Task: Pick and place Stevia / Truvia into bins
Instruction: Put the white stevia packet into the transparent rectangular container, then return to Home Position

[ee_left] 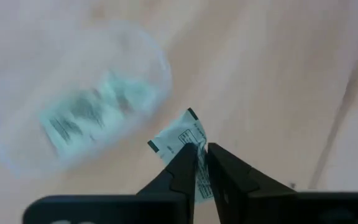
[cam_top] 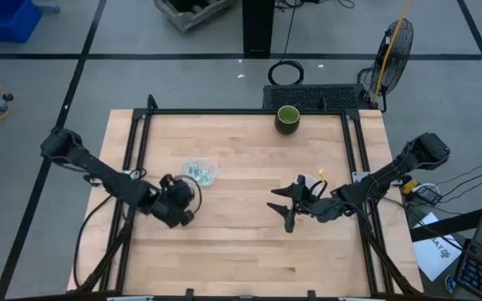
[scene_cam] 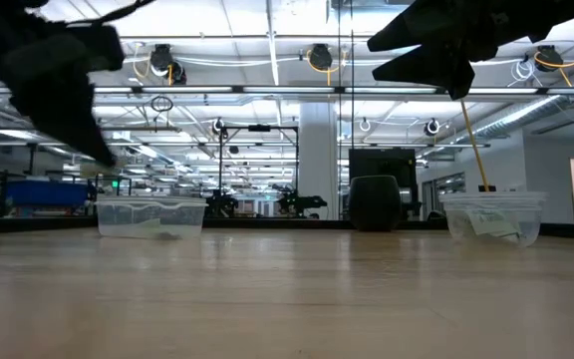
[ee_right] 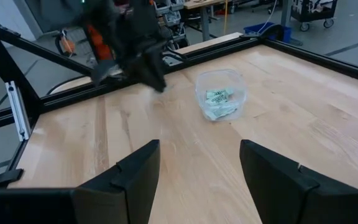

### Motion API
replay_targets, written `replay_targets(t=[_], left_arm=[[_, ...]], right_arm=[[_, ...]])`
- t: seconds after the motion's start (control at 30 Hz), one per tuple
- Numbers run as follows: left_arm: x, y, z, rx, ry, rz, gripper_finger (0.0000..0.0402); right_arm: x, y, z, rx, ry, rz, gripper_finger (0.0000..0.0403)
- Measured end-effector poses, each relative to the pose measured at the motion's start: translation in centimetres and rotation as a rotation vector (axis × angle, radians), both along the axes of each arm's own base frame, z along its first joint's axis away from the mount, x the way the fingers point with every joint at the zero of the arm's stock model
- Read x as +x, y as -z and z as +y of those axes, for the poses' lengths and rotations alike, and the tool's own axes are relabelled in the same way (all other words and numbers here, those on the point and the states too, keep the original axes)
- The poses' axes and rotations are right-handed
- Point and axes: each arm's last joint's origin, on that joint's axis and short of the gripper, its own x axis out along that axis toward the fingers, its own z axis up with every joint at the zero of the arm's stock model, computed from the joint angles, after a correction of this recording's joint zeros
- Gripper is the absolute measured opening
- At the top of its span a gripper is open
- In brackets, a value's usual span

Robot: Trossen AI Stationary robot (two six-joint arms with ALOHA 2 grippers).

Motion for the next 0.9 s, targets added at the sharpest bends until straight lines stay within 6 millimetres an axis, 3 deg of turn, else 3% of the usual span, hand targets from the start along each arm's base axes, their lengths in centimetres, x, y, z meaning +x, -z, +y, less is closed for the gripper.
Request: replay_targets(t=[0.23, 0.37, 0.53, 0.73, 0.9], left_arm=[[0.2, -1.9, 3.9, 0.076, -0.094, -0.042, 0.0009], [0.6, -1.9, 6.2, 0.050, -0.133, -0.004, 0.0010], [1.2, -1.8, 7.9, -0.002, -0.106, 0.026, 0.0078], [1.8, -2.2, 8.2, -0.006, -0.074, -0.034, 0.0177], [1.4, -3.1, 7.4, 0.014, -0.008, -0.081, 0.0205]], right_arm=[[0.0, 0.0, 0.0, 0.000, -0.001, 0.000, 0.0215], [0.0, 0.0, 0.0, -0.002, -0.001, 0.001, 0.0215], [0.0, 0.0, 0.0, -0.003, -0.001, 0.001, 0.0215], [0.0, 0.0, 0.0, -0.011, -0.003, 0.005, 0.0215], [0.0, 0.0, 0.2, -0.047, -0.021, 0.013, 0.0215]])
